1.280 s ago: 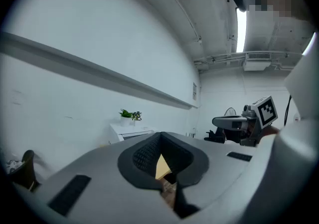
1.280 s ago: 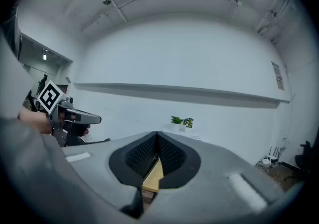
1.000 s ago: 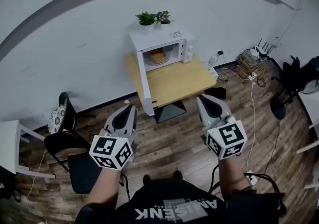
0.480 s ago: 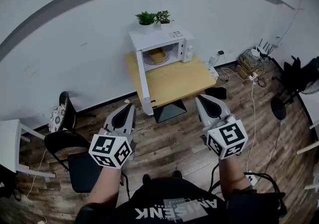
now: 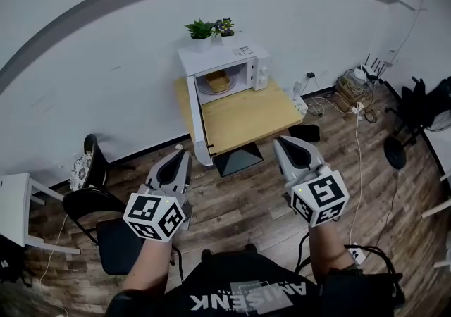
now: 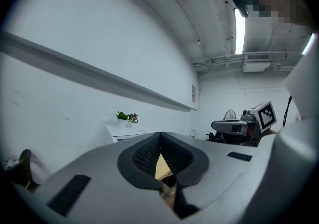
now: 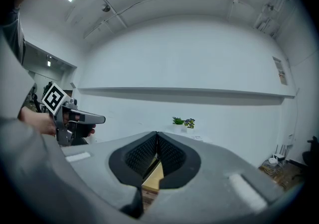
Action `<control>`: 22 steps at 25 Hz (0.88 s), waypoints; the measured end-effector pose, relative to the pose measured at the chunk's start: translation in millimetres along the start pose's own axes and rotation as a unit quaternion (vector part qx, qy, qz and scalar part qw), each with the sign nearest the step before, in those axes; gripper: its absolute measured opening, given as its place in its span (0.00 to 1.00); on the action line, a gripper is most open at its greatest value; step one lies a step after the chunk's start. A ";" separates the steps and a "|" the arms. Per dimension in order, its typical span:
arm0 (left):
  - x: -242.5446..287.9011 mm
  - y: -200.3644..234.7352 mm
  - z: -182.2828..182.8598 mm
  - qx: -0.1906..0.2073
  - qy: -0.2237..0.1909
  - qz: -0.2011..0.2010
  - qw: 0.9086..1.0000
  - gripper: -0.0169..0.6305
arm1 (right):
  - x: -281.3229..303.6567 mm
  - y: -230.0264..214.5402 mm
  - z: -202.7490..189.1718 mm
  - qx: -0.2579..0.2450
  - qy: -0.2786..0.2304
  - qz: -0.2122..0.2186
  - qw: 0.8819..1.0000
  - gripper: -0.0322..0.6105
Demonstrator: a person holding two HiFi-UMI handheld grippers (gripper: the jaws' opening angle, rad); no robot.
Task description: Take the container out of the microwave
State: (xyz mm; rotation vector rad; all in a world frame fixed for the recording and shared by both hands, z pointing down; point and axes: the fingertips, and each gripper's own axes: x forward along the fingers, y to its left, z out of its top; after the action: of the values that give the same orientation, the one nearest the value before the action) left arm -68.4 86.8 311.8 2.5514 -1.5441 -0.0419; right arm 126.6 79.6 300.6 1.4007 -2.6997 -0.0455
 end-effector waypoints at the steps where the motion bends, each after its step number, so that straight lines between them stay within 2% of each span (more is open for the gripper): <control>1: 1.7 -2.3 -0.6 0.008 0.002 0.001 1.000 0.03 | -1.1 -2.0 -0.3 0.000 -0.001 0.000 1.000 0.06; 3: 5.1 -6.1 -2.0 0.012 0.004 0.003 1.000 0.03 | -3.6 -7.2 -0.3 -0.001 -0.002 0.001 1.000 0.06; 6: 9.5 -10.7 -2.9 -0.004 0.001 0.006 1.000 0.03 | -8.8 -18.1 -1.0 0.000 -0.004 -0.001 1.000 0.06; 11: 18.3 -19.8 -6.1 0.020 0.006 0.023 1.000 0.03 | -15.8 -32.7 -5.4 0.001 -0.005 0.004 1.000 0.06; 22: 30.6 -46.4 -16.4 0.006 0.011 0.034 0.999 0.03 | -32.5 -60.9 -14.5 0.003 -0.018 0.027 0.999 0.06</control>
State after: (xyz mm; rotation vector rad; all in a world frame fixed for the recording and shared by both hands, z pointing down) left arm -11.7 82.9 322.8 2.4988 -1.6260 0.0043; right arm 196.2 71.3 308.1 1.3419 -2.7677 -0.0586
